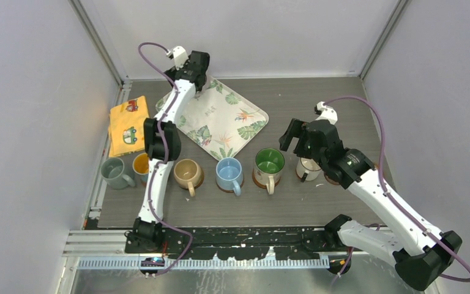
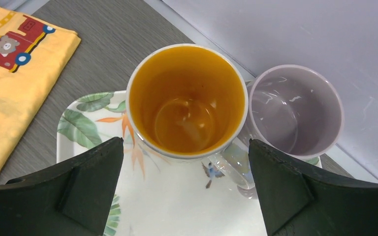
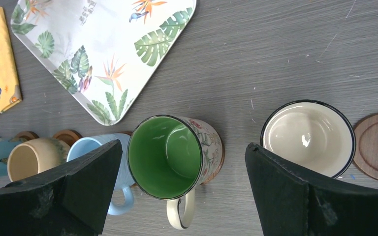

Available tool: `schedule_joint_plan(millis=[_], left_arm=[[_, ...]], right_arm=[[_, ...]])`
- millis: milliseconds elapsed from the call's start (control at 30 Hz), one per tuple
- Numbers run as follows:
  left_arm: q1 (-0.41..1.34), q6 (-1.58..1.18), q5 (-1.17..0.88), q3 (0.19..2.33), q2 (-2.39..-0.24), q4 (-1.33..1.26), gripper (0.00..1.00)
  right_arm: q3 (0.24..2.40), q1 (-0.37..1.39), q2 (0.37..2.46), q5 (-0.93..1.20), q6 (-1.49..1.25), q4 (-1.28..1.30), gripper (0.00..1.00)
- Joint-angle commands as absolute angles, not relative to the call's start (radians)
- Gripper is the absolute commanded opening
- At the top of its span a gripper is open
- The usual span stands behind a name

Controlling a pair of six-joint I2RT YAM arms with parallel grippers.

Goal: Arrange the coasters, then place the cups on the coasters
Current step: Pick up the cup from the tray.

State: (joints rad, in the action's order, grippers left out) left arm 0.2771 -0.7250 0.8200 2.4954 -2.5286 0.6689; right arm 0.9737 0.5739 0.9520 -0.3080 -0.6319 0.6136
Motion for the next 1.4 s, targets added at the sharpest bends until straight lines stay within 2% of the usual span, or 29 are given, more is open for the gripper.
schedule_joint_plan(millis=[0, 400, 633, 1100, 1367], left_arm=[[0.269, -0.685, 0.865, 2.551, -2.548, 0.621, 1.0], [0.263, -0.671, 0.858, 2.483, -2.518, 0.63, 1.0], [0.256, -0.667, 0.795, 2.583, -2.568, 0.649, 1.0], [0.258, -0.678, 0.765, 2.581, -2.596, 0.671, 1.0], [0.256, -0.68, 0.795, 2.429, -2.509, 0.629, 1.0]], right_arm=[[1.019, 0.572, 0.961, -0.289, -0.603, 0.58, 1.0], [1.019, 0.572, 0.985, -0.258, -0.605, 0.563, 1.0], [1.016, 0.571, 0.972, -0.258, -0.602, 0.577, 1.0], [0.999, 0.57, 0.966, -0.261, -0.599, 0.575, 1.0], [0.978, 0.57, 0.962, -0.257, -0.607, 0.563, 1.0]])
